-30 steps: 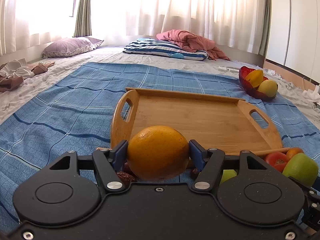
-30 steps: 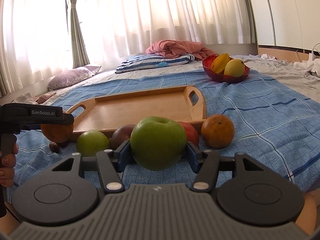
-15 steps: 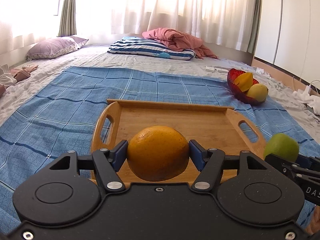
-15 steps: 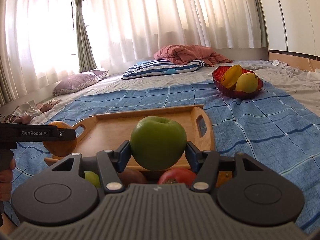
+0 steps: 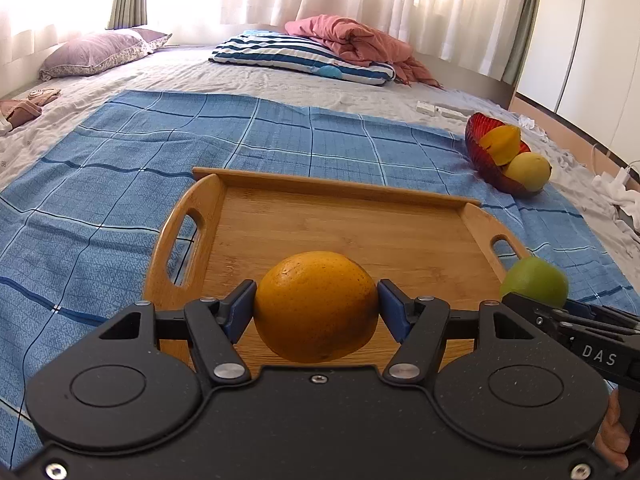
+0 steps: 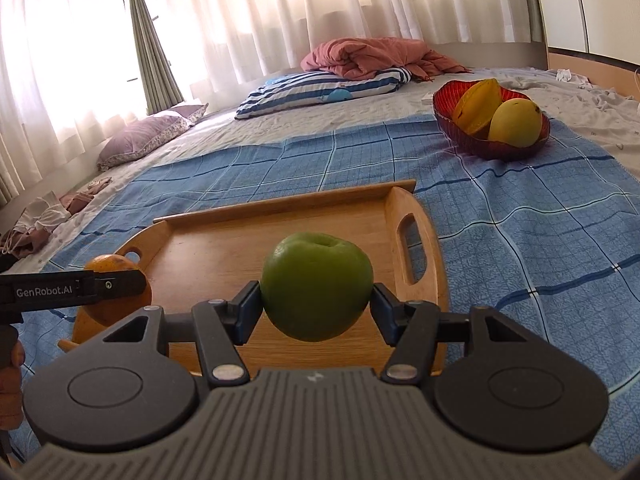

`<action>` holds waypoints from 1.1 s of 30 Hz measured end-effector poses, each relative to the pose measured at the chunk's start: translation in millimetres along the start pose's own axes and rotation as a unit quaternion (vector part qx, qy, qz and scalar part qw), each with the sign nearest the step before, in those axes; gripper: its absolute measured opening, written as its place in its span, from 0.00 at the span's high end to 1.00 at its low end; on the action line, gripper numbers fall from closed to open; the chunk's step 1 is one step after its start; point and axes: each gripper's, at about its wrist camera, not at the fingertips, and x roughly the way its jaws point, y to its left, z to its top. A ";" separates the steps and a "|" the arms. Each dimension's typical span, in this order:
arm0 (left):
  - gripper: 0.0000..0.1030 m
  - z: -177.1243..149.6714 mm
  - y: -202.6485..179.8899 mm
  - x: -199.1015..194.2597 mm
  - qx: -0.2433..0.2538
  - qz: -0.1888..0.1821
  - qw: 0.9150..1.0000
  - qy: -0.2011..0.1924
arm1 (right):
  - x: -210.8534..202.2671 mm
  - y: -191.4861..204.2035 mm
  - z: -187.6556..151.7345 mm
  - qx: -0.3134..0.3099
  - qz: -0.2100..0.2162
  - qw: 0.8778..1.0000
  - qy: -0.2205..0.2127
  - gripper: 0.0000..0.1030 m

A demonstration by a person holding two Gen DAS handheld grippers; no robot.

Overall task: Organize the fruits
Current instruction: 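Carry the orange over the tray with the left tool while the right tool sets the apple down and opens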

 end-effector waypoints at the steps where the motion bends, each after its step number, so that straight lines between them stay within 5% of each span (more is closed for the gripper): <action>1: 0.39 0.1 -0.2 2.3 0.002 0.001 1.000 0.001 | 3.9 0.4 0.4 -0.003 -0.003 1.000 0.004 0.40; 33: 0.38 -10.1 -10.8 21.3 0.033 0.017 0.999 0.005 | 24.7 7.4 -13.5 -0.029 -0.013 0.999 0.033 0.40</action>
